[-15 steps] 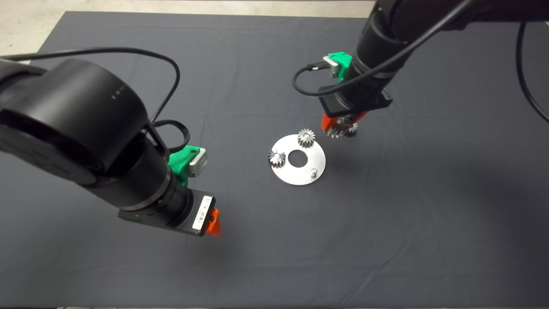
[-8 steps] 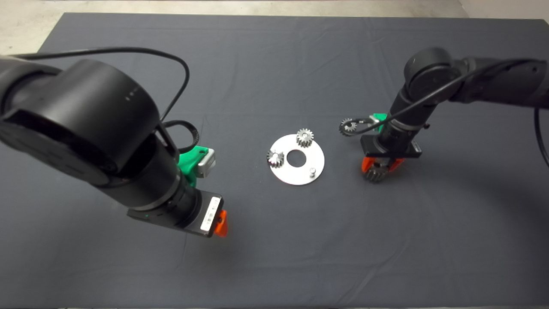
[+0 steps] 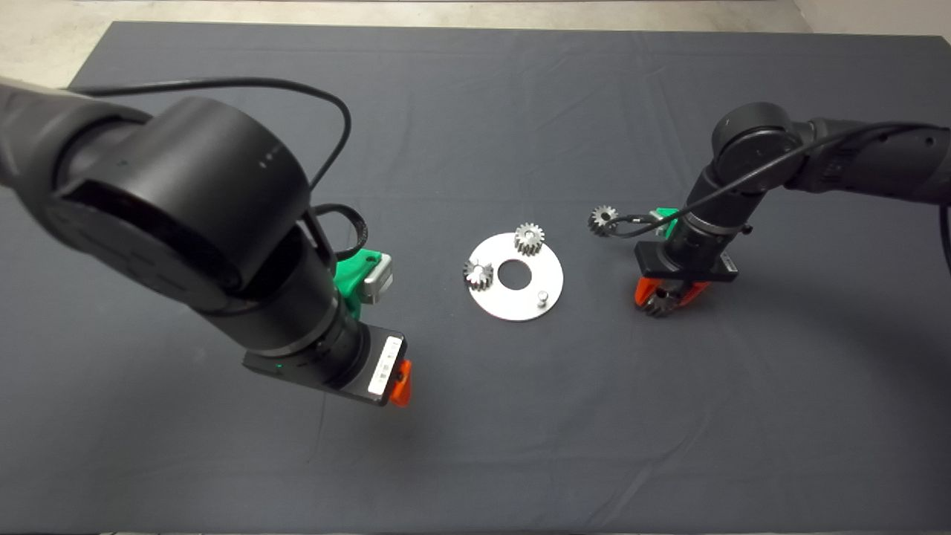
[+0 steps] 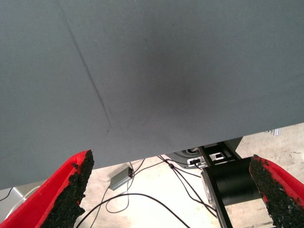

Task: Remove an incorrectly installed larger gear and replace it with the correct smaller gear

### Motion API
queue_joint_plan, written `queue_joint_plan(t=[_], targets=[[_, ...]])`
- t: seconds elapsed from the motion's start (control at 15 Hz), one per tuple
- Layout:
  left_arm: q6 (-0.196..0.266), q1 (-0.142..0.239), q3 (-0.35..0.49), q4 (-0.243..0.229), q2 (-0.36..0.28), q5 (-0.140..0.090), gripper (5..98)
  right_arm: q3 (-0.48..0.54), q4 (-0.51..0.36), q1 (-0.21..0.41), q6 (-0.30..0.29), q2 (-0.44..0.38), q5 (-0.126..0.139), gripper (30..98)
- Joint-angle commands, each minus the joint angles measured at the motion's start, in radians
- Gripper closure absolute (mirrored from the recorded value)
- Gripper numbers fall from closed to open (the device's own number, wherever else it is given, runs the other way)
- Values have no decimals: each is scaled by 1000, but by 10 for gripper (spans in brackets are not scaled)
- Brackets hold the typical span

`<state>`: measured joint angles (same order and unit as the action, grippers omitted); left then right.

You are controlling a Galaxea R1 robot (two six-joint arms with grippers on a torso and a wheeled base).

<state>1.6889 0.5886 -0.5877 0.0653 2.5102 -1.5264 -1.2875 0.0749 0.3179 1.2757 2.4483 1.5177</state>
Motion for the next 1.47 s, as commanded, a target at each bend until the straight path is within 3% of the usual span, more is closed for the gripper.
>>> queue_joint_plan(t=[0.0, 0.53, 0.8, 0.93, 1.2, 1.4], targets=[[-1, 20, -9, 4, 8, -70, 197, 52, -7, 40, 4, -13, 110, 826], [-1, 20, -16, 5, 17, -69, 197, 152, -18, 164, 45, -9, 110, 787], [0, 20, -11, 5, 17, -69, 197, 151, -18, 170, 45, -6, 110, 753], [0, 20, -9, 5, 17, -69, 197, 154, -18, 170, 45, -10, 110, 702], [0, 20, -10, 5, 17, -69, 197, 98, -7, 165, 31, 4, 110, 616], [0, 20, -11, 5, 17, -69, 197, 9, -7, 168, -19, 37, 110, 561]])
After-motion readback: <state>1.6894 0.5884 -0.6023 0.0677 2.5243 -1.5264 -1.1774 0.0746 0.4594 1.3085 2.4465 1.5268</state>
